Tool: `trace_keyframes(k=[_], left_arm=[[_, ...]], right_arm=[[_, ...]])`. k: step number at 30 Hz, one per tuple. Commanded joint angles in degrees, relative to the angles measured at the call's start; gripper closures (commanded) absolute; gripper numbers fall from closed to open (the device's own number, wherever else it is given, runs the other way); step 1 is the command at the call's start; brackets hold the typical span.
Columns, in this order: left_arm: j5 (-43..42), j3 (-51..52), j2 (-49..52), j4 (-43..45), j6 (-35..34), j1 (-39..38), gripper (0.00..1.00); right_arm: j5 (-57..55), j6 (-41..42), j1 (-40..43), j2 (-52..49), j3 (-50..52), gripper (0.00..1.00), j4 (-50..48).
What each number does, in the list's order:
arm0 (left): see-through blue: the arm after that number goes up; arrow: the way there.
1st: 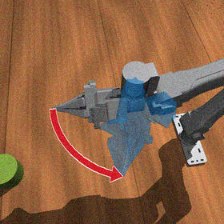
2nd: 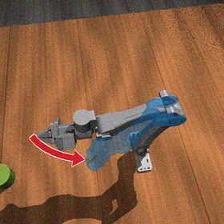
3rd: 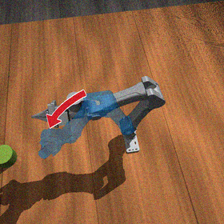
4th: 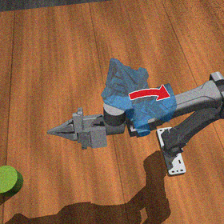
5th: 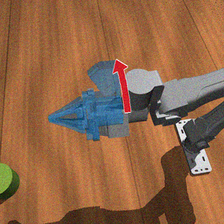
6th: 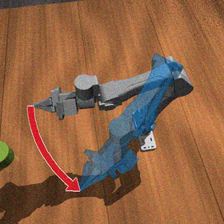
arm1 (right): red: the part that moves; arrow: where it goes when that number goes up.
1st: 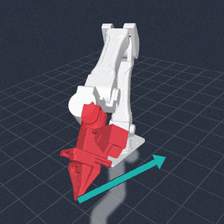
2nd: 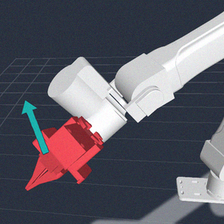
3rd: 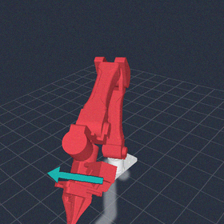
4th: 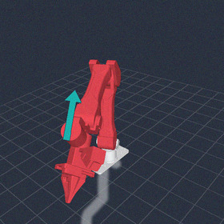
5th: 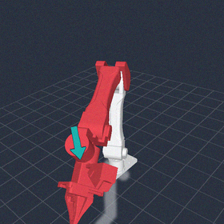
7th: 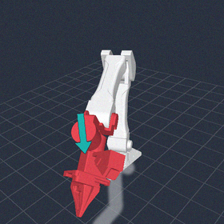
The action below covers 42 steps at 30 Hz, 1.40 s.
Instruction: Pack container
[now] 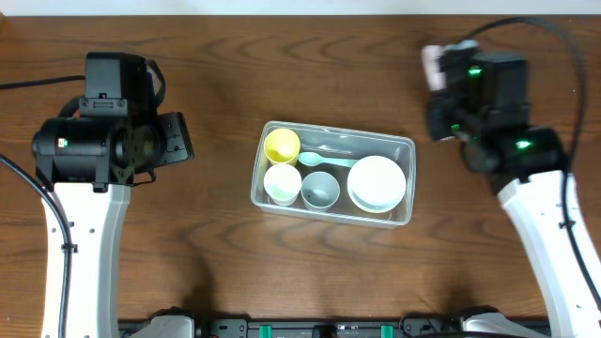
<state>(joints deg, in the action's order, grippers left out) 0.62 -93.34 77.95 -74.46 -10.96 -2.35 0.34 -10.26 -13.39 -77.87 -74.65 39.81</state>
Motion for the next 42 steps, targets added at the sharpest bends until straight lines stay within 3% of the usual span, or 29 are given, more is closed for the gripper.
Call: trace_keyframes(k=[1,7,20,22,24,27,30,34,35,37,38,42], left_arm=[[0.5,-0.6,0.3,-0.1,-0.7,0.2,0.37],[0.5,-0.6,0.3,-0.1,-0.7,0.2,0.37],[0.5,-0.6,0.3,-0.1,-0.7,0.2,0.37],[0.5,-0.6,0.3,-0.1,-0.7,0.2,0.38],[0.5,-0.6,0.3,-0.1,-0.7,0.2,0.37],[0.5,-0.6,0.3,-0.1,-0.7,0.2,0.37],[0.5,-0.6,0.3,-0.2,-0.7,0.2,0.38],[0.5,-0.6,0.3,-0.1,-0.7,0.2,0.37],[0.5,-0.6,0.3,0.0,-0.7,0.2,0.37],[0.5,-0.6,0.3,0.3,-0.7,0.2,0.37],[0.5,-0.6,0.3,0.7,-0.7,0.2,0.37],[0.5,-0.6,0.3,1.9,0.0,-0.6,0.31]], right_arm=[[2.1,-17.3,-7.3,-1.5,0.4,0.99,1.0],[3.8,-33.3,-15.9,-5.9,0.4,0.99,0.8],[3.5,-34.0,-17.4,-19.7,0.4,0.98,-0.4],[3.5,-34.0,-17.3,-20.5,0.4,0.85,-0.7],[3.1,-33.9,-17.3,-20.7,0.4,0.62,-0.9],[2.7,-33.9,-17.3,-20.5,0.4,0.45,-1.6],[2.0,-31.9,-17.3,-20.2,0.4,0.42,-2.1],[-1.7,-22.4,-17.0,-18.0,-0.1,0.35,-3.0],[-2.7,-18.6,-16.5,-16.8,-0.5,0.28,-3.0],[-3.7,-11.7,-15.0,-14.3,-0.9,0.04,-3.0],[-3.8,-7.7,-13.6,-12.6,-1.1,0.01,-3.0],[-2.4,3.1,-6.5,-7.3,-1.2,0.01,-3.0]])
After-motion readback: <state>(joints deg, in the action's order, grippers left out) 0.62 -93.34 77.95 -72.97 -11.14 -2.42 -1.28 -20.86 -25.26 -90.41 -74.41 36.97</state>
